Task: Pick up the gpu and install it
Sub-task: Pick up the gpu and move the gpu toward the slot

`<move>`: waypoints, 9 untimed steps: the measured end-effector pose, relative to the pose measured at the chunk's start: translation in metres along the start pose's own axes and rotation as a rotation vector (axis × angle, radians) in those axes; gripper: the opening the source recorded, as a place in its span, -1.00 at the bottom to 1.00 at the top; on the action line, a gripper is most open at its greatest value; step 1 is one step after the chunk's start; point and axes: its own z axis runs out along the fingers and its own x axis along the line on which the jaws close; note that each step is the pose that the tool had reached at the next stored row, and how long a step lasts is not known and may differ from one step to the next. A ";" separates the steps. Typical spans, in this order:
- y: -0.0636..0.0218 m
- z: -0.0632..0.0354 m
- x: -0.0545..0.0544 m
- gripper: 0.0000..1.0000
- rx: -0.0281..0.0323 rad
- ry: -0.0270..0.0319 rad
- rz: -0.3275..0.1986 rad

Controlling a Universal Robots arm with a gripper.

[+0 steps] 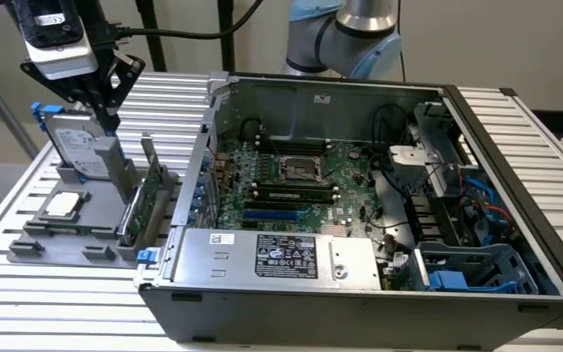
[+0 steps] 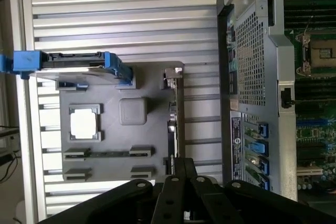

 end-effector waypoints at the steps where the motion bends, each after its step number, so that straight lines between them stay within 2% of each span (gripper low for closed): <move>1: 0.0000 0.0000 0.000 -1.00 0.0002 0.0003 0.000; 6: 0.0000 -0.0001 0.000 -1.00 0.0010 0.0011 0.000; 7: 0.0000 0.0000 0.000 1.00 0.0012 0.0012 0.000; 9: 0.0000 0.0000 0.000 1.00 0.0015 0.0015 0.000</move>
